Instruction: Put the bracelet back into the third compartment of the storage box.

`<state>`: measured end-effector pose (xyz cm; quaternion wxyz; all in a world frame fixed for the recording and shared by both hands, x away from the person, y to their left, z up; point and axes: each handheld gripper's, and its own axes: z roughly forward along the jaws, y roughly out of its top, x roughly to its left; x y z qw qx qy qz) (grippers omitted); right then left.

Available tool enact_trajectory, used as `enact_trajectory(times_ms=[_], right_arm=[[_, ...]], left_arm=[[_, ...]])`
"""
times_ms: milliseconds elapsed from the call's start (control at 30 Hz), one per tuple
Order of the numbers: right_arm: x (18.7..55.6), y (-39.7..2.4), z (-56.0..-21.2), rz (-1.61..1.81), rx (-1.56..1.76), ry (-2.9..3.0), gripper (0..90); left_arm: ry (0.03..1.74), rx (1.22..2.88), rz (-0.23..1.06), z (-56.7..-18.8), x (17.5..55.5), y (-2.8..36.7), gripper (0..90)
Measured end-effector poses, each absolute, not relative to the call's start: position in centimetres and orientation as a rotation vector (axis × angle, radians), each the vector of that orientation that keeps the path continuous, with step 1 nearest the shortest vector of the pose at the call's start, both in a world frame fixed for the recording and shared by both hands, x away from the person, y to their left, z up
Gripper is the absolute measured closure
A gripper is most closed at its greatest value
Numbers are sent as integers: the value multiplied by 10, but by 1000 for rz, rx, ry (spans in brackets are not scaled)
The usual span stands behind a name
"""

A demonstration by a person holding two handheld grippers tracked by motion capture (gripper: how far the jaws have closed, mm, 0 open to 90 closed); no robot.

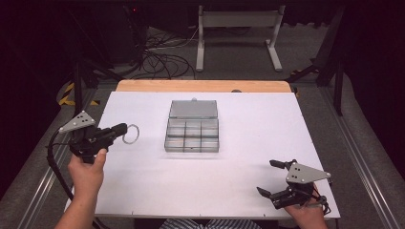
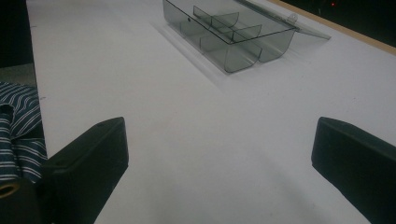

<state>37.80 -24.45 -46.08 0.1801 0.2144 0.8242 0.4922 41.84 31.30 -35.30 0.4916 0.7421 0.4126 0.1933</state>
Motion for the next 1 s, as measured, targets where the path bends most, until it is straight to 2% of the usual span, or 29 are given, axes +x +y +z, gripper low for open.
enact_trajectory(times_ms=[1000], right_arm=[[365, -256, -462, 1378, 660, 2297, 46]], left_arm=[[906, 1871, 382, -337, 462, 255, 853]])
